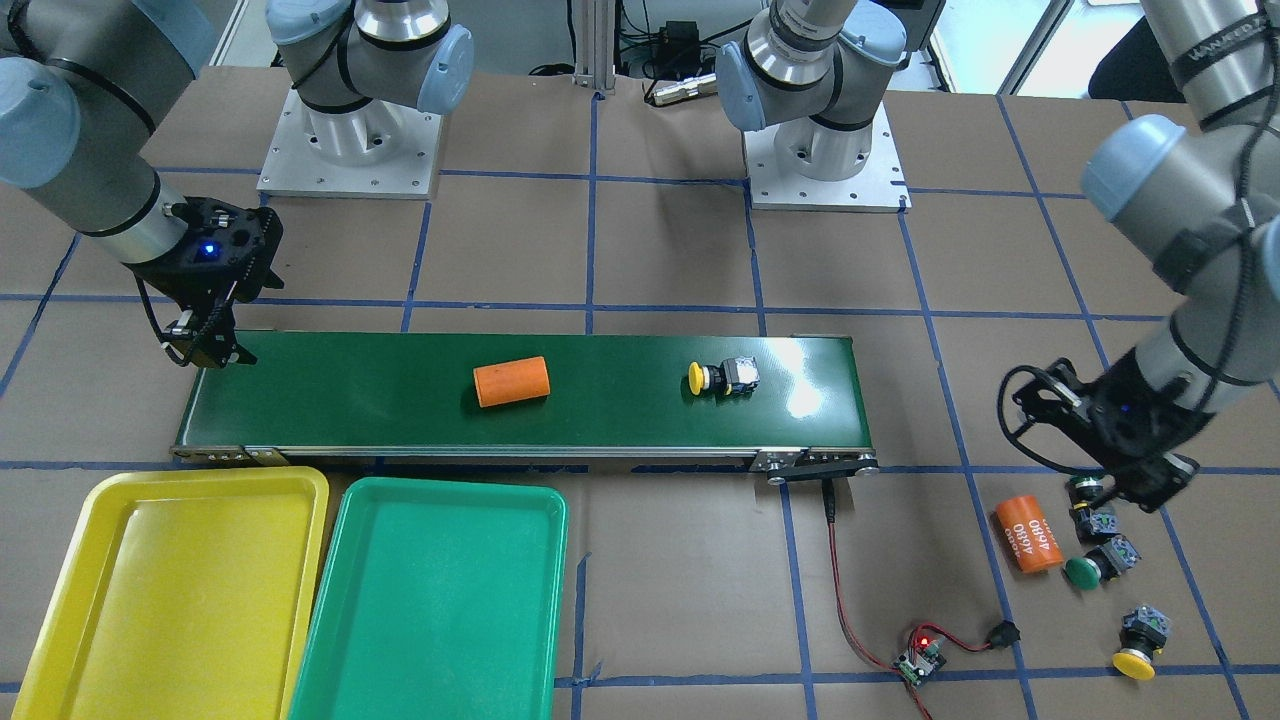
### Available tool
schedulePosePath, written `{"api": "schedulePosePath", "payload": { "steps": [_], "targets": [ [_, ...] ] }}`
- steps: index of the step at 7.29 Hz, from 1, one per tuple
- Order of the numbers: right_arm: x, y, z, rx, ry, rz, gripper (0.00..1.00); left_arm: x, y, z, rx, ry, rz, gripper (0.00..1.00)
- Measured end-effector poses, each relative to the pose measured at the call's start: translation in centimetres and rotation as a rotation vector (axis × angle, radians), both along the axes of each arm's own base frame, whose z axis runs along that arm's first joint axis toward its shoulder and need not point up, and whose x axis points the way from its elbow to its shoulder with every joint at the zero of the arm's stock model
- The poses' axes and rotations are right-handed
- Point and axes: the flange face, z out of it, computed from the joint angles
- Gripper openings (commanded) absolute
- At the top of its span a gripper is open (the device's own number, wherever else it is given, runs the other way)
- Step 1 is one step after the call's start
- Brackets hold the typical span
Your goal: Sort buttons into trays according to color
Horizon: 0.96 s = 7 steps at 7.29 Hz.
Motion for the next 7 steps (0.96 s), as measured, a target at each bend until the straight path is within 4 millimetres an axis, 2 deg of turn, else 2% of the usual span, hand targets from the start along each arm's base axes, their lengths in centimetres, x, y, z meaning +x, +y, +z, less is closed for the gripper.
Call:
{"api": "schedulePosePath", "payload": {
  "steps": [1,2,3,5,7],
  "targets": [
    [0.0,-0.1,-0.4,0.007,-0.004,0.016,1.00,3.8,-2.1,-1.3,0.020,-0.022,0.041,1.00],
    [0.2,-0.1,-0.8,0.014,-0.005,0.050,1.00,7.4,-2.9,-3.4,0.047,-0.037,0.095,1.00],
    [0.7,0.0,-1.1,0.022,0.015,0.109,1.00,9.9,-3.4,-5.2,0.056,-0.043,0.170,1.00],
    [1.9,0.1,-1.0,0.032,0.086,0.212,0.99,12.2,-4.8,-6.9,0.032,-0.048,0.324,1.00],
    [3.0,-0.3,-0.9,0.008,0.103,0.247,1.00,13.4,-8.1,-9.1,0.001,0.010,0.476,1.00]
  ]
}}
